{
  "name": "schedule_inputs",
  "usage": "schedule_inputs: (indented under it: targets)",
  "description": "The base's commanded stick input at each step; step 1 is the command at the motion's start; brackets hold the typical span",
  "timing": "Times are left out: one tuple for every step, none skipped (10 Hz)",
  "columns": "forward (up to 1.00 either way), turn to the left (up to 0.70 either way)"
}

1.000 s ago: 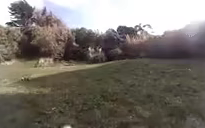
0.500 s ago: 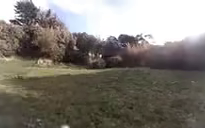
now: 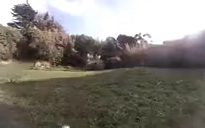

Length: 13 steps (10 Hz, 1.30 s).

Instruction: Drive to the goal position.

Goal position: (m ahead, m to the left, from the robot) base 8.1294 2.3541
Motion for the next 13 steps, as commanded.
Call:
schedule_inputs:
  targets:
    - [0.70,0.01]
    - [0.70,0.01]
    - [0.70,0.01]
    - [0.70,0.01]
    - [0.70,0.01]
    - [0.70,0.09]
    - [0.70,0.13]
    - [0.70,0.14]
    - [0.70,0.14]
    - [0.70,0.14]
    - [0.70,0.14]
    - [0.70,0.14]
    - [0.70,0.14]
